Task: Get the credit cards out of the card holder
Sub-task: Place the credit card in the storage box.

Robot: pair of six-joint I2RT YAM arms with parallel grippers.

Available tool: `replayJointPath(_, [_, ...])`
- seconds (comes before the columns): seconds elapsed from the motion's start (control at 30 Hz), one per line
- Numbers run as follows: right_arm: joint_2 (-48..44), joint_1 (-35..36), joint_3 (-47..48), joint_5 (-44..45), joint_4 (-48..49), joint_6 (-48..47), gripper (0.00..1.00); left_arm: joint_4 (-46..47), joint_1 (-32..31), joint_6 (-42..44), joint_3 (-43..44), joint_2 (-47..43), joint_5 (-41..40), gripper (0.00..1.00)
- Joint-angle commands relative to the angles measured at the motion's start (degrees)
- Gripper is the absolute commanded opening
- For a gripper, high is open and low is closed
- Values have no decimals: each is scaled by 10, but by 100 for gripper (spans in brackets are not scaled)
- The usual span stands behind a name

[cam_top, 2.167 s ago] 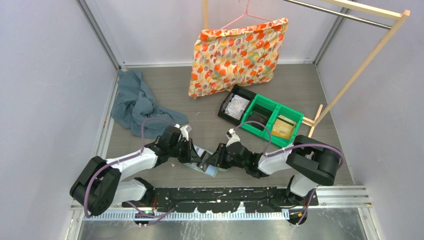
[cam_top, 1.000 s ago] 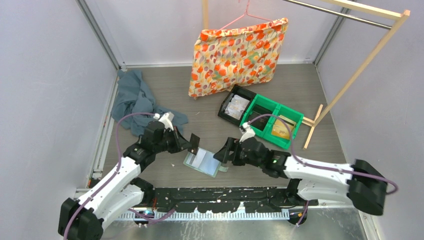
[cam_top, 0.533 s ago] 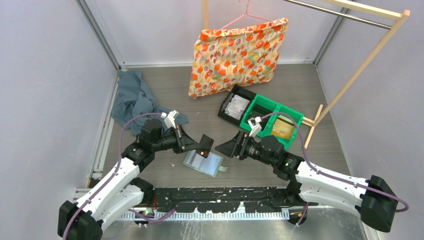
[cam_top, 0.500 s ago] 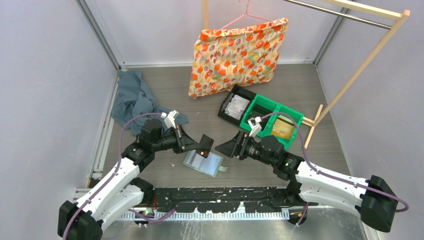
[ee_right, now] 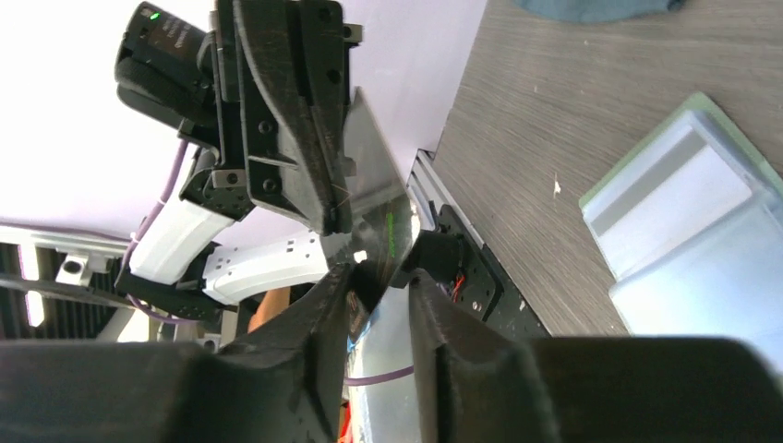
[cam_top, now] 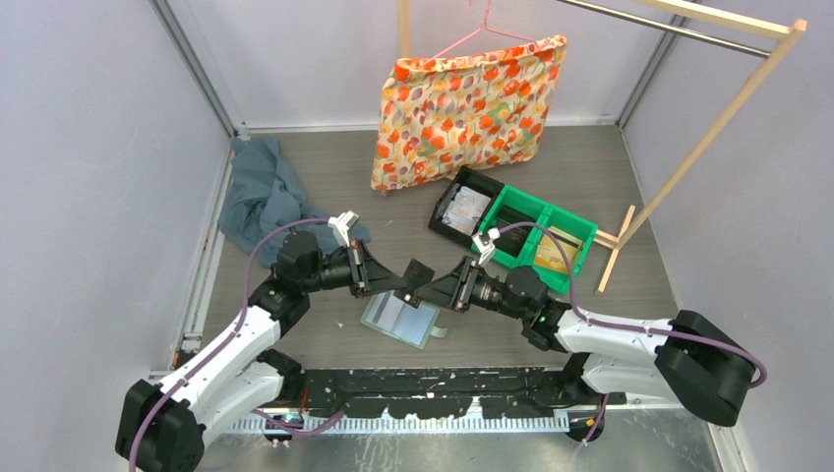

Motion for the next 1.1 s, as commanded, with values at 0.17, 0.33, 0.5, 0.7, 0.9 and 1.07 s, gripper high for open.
replayJointPath(0.17, [-29,-4,-2,25,49,6,1,57,2,-7,-2,9,27,1])
replayJointPath(0.33, [-111,-5,1,84,-70,-17,1,4,2,22,8,16,9,38])
replayJointPath(0.5, [-268,-5,-8,288,-298,2,1,-193,3,110,65,4,-98,60])
replayJointPath(0.7, [-376,-5,1,599,-494,74,1,-229,5,135,81,4,-139,60])
replayJointPath(0.9, [-268,-5,94,819,-650,271,1,-238,5,137,77,9,-137,59])
replayJointPath(1.07, [-119,-8,176,902,-724,406,1,-270,6,151,86,-5,-149,59])
